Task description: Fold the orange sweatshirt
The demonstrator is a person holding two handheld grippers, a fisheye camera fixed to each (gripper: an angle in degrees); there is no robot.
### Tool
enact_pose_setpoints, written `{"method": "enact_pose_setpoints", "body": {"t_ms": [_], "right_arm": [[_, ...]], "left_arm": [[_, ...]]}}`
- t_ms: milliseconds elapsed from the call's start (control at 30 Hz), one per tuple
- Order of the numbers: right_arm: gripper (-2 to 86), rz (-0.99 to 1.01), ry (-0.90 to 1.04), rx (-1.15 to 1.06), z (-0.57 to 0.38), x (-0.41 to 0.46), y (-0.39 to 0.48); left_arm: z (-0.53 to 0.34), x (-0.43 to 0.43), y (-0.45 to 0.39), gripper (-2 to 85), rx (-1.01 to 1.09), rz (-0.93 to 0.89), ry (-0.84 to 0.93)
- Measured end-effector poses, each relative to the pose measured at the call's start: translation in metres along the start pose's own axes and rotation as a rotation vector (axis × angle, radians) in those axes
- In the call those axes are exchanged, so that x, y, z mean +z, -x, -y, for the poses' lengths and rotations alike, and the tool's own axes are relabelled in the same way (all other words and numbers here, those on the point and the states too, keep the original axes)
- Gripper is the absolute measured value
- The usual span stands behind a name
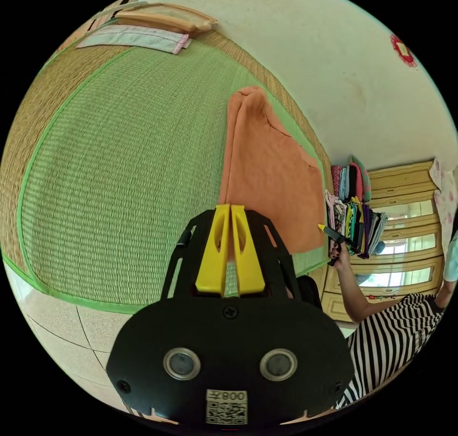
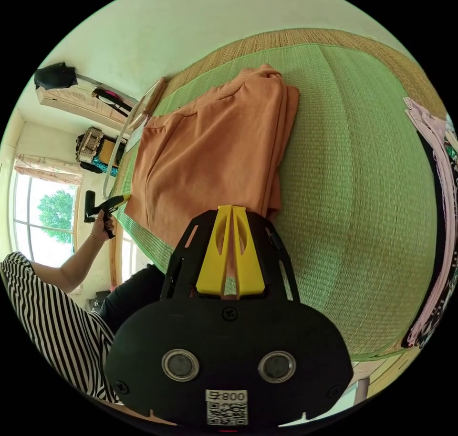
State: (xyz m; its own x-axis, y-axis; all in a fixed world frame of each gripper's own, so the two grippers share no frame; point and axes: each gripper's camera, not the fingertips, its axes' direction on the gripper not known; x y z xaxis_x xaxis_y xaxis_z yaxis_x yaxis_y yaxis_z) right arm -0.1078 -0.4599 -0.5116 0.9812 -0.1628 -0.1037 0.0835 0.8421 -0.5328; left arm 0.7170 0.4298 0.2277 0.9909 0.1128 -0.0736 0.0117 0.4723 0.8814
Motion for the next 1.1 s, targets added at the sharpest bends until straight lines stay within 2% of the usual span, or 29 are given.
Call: {"method": "enact_pose_setpoints", "body": {"t_ms": [167, 333, 667, 1100], "right_arm": [[0.1, 0.004, -0.055, 0.036, -0.026, -0.028, 0.006], [0.1, -0.014, -0.018, 0.093, -0.05, -0.026, 0.003], [0.0, -0.048, 0.019, 0.13, -0.046, -0.016, 0.009], [0.1, -0.034, 0.017, 0.181, -0.04, -0.028, 0.031]], "left_arm": [[-0.041, -0.036, 0.013, 3.6, -0.018, -0.017, -0.023], [-0.073, -0.039, 0.044, 4.8, -0.124, -0.079, -0.026], [-0.1, -0.062, 0.072, 6.2, -0.178, -0.102, -0.027], [-0.115, -0.056, 0.115, 8.3, -0.329, -0.318, -0.079]]}}
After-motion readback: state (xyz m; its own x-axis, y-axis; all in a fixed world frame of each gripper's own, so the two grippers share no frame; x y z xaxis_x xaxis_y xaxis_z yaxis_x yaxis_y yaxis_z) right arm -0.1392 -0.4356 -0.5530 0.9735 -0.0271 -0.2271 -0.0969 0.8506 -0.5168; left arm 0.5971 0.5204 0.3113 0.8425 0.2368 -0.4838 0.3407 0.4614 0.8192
